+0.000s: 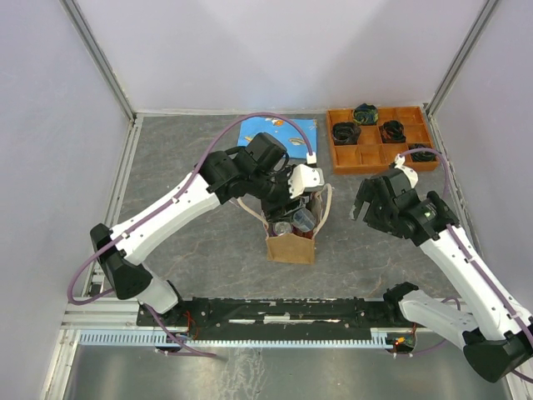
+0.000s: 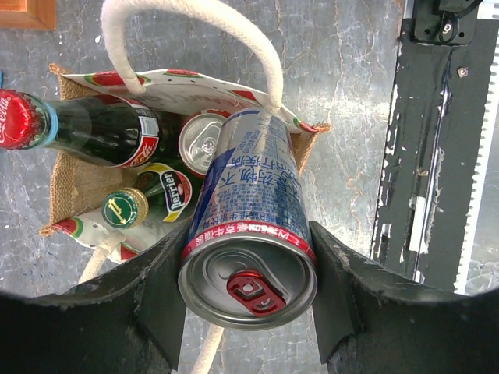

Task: Place the beverage into the canvas bag

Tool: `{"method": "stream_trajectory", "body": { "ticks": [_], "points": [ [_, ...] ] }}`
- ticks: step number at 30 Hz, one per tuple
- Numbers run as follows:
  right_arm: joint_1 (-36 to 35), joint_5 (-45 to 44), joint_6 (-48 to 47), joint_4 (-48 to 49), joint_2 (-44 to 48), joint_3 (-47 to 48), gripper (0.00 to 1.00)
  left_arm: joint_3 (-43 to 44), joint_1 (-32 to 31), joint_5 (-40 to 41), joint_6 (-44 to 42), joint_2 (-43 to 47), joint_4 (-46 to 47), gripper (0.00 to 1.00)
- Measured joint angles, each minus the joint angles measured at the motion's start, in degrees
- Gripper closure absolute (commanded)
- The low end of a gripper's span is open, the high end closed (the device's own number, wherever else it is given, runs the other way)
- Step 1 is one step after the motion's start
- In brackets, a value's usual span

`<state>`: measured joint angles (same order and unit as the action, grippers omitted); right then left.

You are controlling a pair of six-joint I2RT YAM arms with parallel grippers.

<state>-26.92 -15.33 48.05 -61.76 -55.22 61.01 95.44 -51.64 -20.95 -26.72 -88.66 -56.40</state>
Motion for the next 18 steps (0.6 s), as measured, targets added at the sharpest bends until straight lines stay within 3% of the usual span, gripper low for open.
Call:
{"method": "stream_trajectory", "body": {
  "ticks": [18],
  "points": [
    [0.20, -1.44, 0.00, -1.22, 1.20, 0.00, 0.01, -0.83, -2.82, 0.48, -8.33, -4.20, -3.48, 0.97]
  ]
}}
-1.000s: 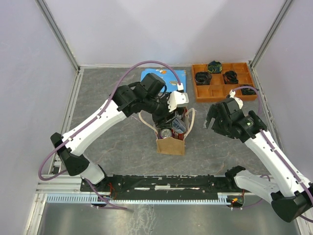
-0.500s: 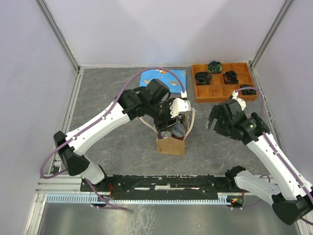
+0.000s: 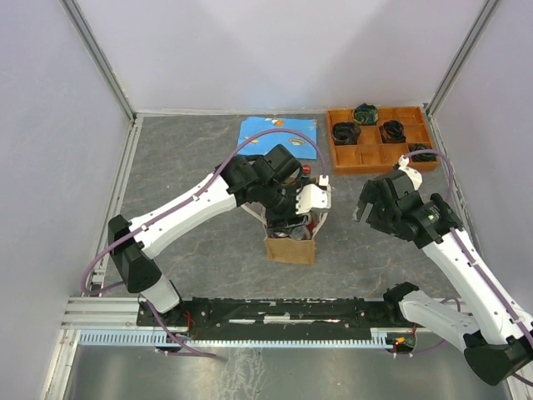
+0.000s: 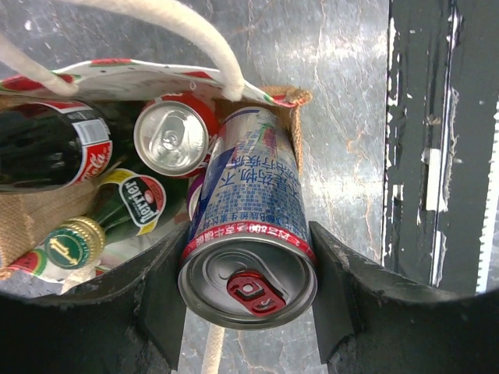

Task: Place the beverage into the canvas bag

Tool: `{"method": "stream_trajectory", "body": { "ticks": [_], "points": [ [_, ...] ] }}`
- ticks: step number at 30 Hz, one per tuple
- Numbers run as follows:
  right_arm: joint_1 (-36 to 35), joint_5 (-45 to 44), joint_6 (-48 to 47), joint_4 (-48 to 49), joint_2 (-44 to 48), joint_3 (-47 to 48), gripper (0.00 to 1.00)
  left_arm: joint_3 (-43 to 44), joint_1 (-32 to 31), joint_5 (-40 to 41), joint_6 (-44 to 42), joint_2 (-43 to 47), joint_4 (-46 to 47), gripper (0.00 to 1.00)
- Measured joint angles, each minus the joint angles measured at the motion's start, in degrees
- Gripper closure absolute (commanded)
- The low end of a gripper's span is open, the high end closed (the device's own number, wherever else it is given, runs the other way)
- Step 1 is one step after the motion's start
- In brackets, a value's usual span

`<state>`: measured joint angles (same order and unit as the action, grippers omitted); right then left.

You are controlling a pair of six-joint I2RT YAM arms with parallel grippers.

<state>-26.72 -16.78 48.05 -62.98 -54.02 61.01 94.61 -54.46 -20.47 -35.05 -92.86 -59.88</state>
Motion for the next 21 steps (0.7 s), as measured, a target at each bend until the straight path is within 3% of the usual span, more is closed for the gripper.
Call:
{"method": "stream_trajectory", "body": {
  "ticks": [21],
  "points": [
    [0.24, -1.55, -0.11, -1.77, 1.40, 0.00, 0.01, -0.20, -2.49, 1.11, -4.74, -8.37, -1.99, 0.97]
  ]
}}
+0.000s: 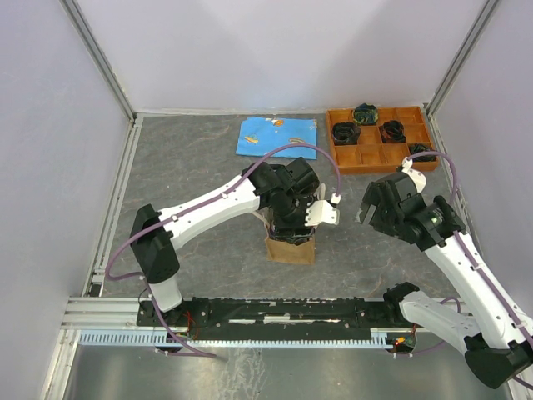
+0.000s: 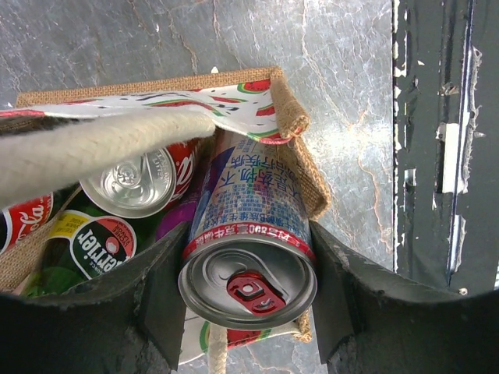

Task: Place the beverage into the canvas bag

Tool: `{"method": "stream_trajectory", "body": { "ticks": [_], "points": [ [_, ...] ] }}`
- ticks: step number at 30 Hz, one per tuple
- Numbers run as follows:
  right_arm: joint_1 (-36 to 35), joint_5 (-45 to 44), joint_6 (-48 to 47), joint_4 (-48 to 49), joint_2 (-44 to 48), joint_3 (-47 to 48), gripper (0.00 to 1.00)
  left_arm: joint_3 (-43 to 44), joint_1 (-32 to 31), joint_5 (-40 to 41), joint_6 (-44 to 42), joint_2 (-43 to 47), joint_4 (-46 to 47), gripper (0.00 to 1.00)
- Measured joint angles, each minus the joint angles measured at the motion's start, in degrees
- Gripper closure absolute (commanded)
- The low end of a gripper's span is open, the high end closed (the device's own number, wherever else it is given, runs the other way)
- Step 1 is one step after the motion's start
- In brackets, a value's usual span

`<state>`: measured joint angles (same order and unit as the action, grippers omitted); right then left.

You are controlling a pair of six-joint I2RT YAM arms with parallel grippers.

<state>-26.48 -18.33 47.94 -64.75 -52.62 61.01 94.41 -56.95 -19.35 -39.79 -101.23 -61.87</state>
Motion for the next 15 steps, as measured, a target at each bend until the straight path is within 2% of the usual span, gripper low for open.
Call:
{"method": "stream_trajectory", "body": {
  "ticks": [8, 15],
  "points": [
    [0.15, -0.39, -0.22, -0.59, 0.13, 0.02, 0.01, 0.22, 0.00, -0.22, 0.00, -1.07, 0.07, 0.97],
    [0.31, -0.42, -0.24, -0.66, 0.07, 0.02, 0.01, 4.83, 1.73, -3.30, -0.20, -2.97, -3.89, 0.97]
  ]
}}
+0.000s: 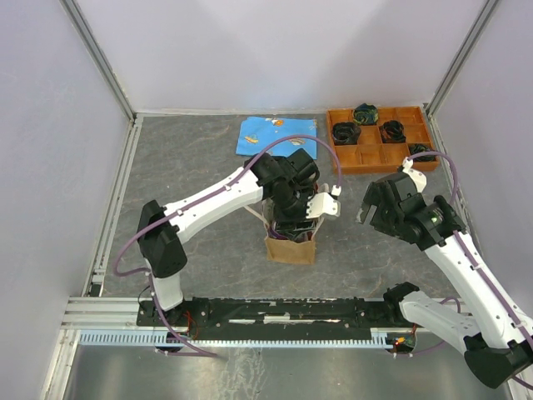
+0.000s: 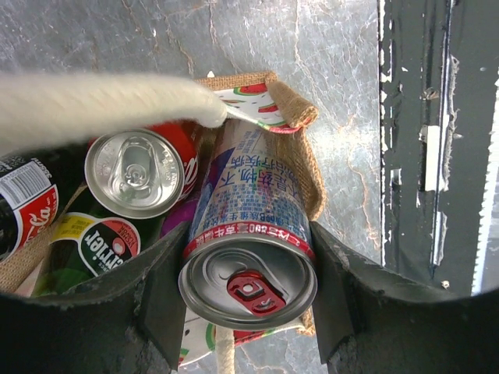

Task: Place the beverage into the canvas bag

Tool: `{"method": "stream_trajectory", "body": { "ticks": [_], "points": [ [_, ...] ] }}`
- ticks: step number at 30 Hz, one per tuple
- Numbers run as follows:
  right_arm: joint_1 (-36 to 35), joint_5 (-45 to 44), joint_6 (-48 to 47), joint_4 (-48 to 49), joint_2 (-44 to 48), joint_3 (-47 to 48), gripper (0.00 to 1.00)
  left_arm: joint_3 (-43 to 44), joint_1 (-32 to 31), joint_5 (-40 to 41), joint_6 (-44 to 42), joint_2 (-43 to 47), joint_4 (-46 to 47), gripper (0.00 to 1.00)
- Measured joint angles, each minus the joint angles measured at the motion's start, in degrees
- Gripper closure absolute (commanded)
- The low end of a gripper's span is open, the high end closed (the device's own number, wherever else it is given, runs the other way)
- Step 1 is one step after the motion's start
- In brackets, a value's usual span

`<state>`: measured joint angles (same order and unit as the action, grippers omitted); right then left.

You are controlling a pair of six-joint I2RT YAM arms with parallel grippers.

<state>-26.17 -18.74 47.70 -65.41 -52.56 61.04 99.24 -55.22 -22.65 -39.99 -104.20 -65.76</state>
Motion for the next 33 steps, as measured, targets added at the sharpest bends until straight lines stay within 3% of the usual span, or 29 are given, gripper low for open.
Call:
{"method": "stream_trajectory", "body": {
  "ticks": [9, 33],
  "points": [
    [0.04, 0.02, 0.00, 0.04, -0.42, 0.00, 0.01, 7.96, 2.80, -5.27, -2.05, -5.42, -6.43, 0.97],
    [0.33, -0.81, -1.05, 0.07, -1.29, 0.02, 0.01, 4.85, 0.13, -0.57, 2.34, -6.84, -2.12, 0.97]
  ]
}}
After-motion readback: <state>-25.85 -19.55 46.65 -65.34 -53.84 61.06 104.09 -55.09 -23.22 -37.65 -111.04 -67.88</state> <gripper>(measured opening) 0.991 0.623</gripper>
